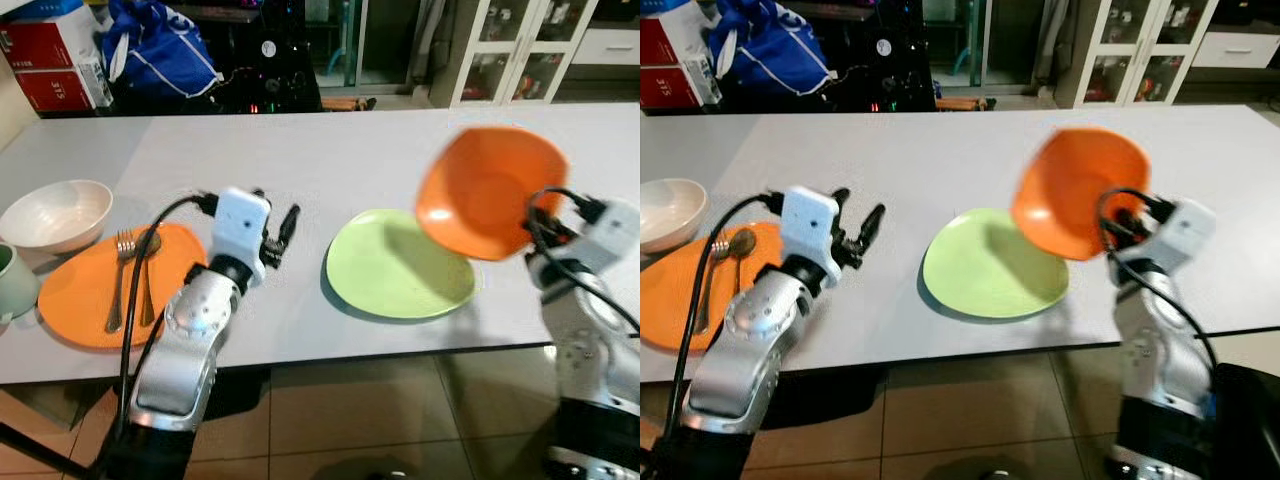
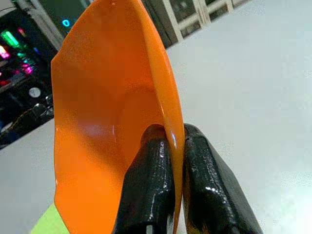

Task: Setting the table

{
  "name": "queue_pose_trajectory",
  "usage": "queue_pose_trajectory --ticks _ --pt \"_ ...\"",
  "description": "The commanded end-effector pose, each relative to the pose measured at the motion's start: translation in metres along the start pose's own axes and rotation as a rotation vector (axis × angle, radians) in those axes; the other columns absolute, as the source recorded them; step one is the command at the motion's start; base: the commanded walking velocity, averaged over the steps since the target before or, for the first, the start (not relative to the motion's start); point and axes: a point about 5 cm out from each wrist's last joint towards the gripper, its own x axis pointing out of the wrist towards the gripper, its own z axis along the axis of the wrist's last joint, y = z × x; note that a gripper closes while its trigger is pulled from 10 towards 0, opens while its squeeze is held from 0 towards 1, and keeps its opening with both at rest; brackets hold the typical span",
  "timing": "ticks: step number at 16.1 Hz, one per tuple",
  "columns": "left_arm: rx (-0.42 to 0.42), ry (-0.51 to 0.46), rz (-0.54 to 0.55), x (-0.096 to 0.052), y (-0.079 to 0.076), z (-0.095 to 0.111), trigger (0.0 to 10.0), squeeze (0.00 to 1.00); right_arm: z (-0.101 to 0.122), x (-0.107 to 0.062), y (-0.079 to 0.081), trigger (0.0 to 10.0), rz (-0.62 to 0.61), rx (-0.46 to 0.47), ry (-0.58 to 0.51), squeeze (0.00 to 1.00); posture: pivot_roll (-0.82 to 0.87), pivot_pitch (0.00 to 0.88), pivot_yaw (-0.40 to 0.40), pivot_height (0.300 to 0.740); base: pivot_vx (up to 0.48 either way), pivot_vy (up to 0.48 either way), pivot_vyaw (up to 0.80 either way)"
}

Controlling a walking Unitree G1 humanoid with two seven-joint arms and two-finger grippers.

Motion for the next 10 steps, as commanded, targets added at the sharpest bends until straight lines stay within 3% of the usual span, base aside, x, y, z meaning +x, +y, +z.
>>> queue_pose_trajectory --ticks 1,6,8,10 --pt "0.006 -0.012 -0.020 -0.001 -0.005 0.002 10.0 0.00 0.013 0.003 0.007 10.0 0.031 0.035 -0.030 0.00 -0.07 0.000 0.024 0.740 0.000 0.000 0.00" --pt "-0.011 -0.024 -0.004 0.010 -0.002 0.004 10.0 0.00 0.020 -0.004 0.010 10.0 0.083 0.080 -0.008 0.00 -0.11 0.000 0.064 0.740 0.000 0.000 0.00" --pt "0.010 -0.033 0.008 0.016 0.000 0.007 10.0 0.00 0.012 -0.014 0.023 10.0 0.156 0.114 0.052 0.00 -0.11 0.000 0.065 0.740 0.000 -0.411 0.00" --pt "0.018 -0.035 0.019 0.015 0.000 0.007 10.0 0.00 0.004 -0.021 0.023 10.0 0.175 0.107 0.098 0.00 -0.10 0.000 0.052 0.740 0.000 -0.448 0.00"
